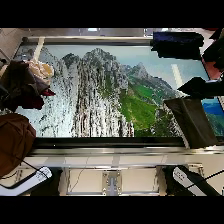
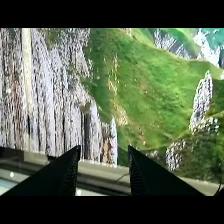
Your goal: Fold the shirts.
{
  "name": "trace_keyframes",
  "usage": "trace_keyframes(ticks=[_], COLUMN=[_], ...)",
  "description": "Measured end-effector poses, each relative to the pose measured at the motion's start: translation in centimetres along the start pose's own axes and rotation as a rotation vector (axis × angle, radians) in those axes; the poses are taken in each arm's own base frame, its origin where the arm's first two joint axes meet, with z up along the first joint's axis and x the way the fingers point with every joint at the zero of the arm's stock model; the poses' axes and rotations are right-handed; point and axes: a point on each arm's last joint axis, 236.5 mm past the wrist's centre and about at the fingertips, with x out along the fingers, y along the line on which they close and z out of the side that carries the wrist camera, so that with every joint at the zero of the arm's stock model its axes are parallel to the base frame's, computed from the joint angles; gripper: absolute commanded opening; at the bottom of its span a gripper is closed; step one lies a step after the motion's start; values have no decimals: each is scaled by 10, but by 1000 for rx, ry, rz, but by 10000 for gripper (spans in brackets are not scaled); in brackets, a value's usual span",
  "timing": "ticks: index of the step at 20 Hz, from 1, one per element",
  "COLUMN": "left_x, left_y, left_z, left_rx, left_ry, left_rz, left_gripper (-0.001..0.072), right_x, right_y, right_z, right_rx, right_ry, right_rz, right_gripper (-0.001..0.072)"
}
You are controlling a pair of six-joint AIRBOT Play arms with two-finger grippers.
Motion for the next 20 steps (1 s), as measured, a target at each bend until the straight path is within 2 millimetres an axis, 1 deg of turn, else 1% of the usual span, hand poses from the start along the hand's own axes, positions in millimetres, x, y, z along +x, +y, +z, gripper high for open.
trace_keyframes(ticks=[3,5,8,11,12,13,15,16,17,19,20], left_x=[44,70,103,128,135,141,150,152,154,153,150], left_y=[6,11,14,11,9,7,5,4,3,0,-3], left_z=[3,6,6,0,-3,-5,-9,-10,-11,-12,-9], left_rx=[-61,-82,-97,-84,-74,-64,-56,-51,-50,-43,-39], left_ry=[54,57,56,66,73,77,84,86,87,95,98], left_rz=[-10,-7,-4,-7,-9,-11,-13,-14,-16,-22,-28], left_gripper=[609,609,609,604,564,479,164,64,10,10,10], right_x=[0,0,0,0,0,0,0,0,0,0,0], right_y=[2,2,3,3,3,3,3,2,2,2,1], right_z=[-6,-8,-10,-10,-10,-10,-9,-7,-5,-1,2], right_rx=[11,14,58,90,96,100,106,109,110,113,113], right_ry=[24,34,45,44,43,42,38,30,23,3,-6], right_rz=[6,8,9,9,9,9,8,8,7,6,6], right_gripper=[346,346,346,346,347,347,347,347,346,346,346])
